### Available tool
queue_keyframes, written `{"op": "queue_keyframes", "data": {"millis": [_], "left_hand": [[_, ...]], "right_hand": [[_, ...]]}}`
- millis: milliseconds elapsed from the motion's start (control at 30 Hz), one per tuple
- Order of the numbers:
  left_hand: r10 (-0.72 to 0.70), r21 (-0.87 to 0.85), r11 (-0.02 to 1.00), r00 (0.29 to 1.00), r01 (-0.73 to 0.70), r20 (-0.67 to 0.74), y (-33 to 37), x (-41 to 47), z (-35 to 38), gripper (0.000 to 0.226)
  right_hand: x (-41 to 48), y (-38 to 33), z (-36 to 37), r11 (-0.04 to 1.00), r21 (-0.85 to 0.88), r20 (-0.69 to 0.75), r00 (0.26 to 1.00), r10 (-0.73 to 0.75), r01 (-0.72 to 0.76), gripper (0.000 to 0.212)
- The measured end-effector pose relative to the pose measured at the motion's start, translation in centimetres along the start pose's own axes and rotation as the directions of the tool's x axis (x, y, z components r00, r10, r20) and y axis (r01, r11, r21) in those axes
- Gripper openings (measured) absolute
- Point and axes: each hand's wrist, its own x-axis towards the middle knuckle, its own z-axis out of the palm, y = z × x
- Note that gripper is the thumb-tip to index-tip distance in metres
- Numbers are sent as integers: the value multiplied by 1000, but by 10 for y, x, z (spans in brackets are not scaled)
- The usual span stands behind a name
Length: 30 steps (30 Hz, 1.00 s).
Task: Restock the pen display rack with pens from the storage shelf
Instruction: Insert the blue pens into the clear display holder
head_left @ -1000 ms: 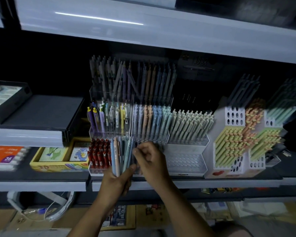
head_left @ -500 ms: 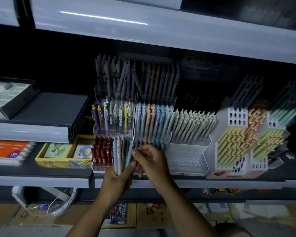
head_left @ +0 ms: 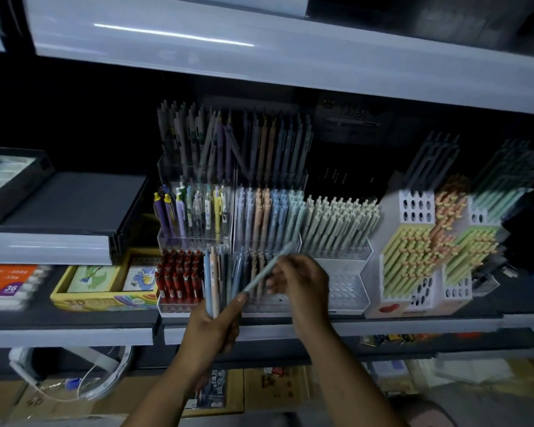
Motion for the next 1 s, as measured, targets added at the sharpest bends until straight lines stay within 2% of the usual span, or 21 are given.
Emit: {"op": "queue_keyframes", "data": {"millis": [100,167,267,467,867,1000], "left_hand": [[-14,-6,1000,1000,14,-5,1,3,-3,42],[-25,-37,999,1000,26,10,2,5,-5,41],[-33,-80,996,999,35,31,2,7,-7,41],[-21,15,1000,997,20,76,2,5,-8,46],[-10,-36,999,998,13,68,8,4,-9,37],[-17,-29,999,998,19,64,7,3,-9,35]], "right_hand": [[16,0,-21,1000,-10,-126,992,-29,28,9],[24,4,-34,988,-137,-158,982,-98,77,8],[31,13,-45,932,-330,-139,970,-202,147,14],[46,44,-46,838,-526,-94,969,-229,147,17],[53,57,-46,754,-614,-46,943,-329,234,22],[52,75,-49,740,-649,32,978,-207,178,22]]}}
